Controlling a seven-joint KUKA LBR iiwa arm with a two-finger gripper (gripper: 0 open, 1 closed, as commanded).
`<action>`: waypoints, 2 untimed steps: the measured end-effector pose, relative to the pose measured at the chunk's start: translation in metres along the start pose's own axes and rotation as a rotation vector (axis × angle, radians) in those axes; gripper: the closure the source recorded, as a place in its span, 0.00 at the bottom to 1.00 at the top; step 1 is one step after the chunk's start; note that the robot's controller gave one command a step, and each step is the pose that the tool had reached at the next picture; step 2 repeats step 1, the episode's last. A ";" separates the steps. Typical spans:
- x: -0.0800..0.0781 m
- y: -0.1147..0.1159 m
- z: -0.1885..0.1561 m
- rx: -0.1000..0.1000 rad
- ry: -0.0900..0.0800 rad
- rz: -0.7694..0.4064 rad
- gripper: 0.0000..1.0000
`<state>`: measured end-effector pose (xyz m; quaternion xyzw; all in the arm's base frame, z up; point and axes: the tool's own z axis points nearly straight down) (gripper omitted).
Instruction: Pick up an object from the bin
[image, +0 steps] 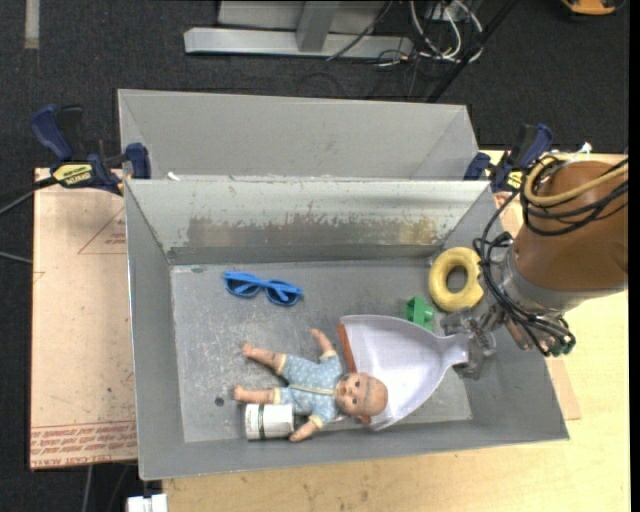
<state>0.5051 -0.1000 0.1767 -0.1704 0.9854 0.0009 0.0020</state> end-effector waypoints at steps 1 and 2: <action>-0.005 0.008 -0.045 0.001 -0.003 0.041 1.00; -0.005 0.008 -0.045 0.001 -0.003 0.041 1.00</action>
Offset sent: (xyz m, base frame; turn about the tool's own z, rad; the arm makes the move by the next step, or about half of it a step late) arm 0.0025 -0.0104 0.1118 0.0657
